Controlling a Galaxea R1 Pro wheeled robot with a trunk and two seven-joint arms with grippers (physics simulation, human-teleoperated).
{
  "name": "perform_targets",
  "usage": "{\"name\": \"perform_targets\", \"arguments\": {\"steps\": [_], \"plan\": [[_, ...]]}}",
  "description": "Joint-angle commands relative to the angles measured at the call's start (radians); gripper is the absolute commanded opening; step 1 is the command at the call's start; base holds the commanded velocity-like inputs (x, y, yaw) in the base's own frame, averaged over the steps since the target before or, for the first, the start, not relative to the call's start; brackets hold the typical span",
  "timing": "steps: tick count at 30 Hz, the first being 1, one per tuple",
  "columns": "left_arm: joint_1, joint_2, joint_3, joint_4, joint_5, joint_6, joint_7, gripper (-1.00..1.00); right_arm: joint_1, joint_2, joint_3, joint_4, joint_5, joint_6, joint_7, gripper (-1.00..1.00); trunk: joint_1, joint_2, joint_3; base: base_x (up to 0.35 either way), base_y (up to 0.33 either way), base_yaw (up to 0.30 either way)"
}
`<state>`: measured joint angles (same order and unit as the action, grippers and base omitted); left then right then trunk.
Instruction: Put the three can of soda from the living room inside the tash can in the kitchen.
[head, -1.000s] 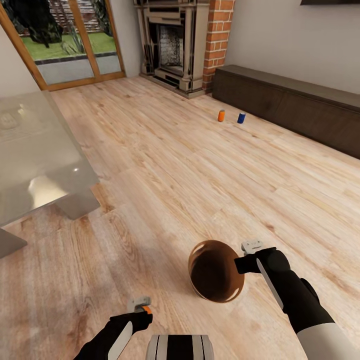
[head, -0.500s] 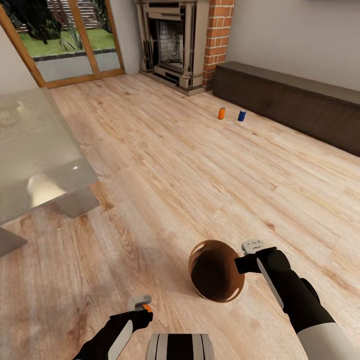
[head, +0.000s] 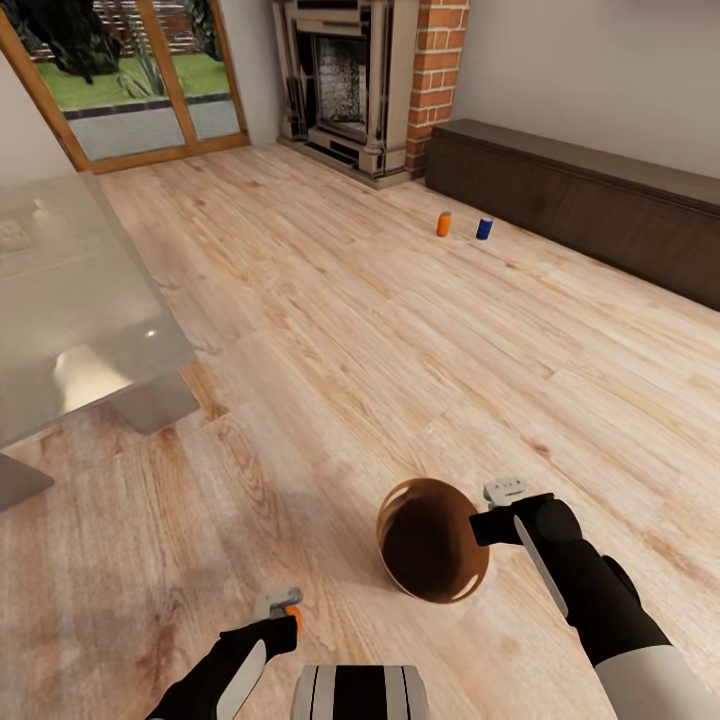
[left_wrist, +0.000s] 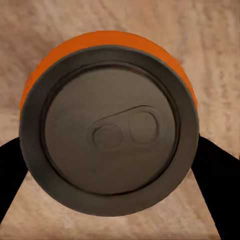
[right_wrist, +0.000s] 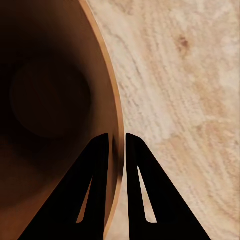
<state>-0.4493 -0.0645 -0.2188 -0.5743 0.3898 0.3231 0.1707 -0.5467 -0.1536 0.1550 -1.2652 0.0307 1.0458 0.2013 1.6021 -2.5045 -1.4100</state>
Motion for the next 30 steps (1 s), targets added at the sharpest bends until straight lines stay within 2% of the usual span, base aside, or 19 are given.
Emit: {"name": "perform_targets", "arguments": {"steps": [1,25,30], "plan": [[0.000,0.000,0.000,0.001,-0.003,0.000,0.001,-1.00,0.001,0.000,0.000,0.010,-0.022,0.001,0.006,-1.00,0.006,0.000,-0.001,0.000,0.000,0.000],[0.003,0.001,-0.001,-0.006,-0.004,-0.005,-0.001,-1.00,0.001,0.004,0.001,0.013,-0.022,0.001,0.004,-1.00,0.006,0.000,-0.023,0.000,0.000,0.000],[0.003,0.001,-0.006,-0.042,-0.007,-0.006,0.004,-1.00,0.001,0.002,0.000,0.013,-0.022,0.001,0.004,-1.00,0.004,0.001,-0.008,0.000,0.000,0.000]]}}
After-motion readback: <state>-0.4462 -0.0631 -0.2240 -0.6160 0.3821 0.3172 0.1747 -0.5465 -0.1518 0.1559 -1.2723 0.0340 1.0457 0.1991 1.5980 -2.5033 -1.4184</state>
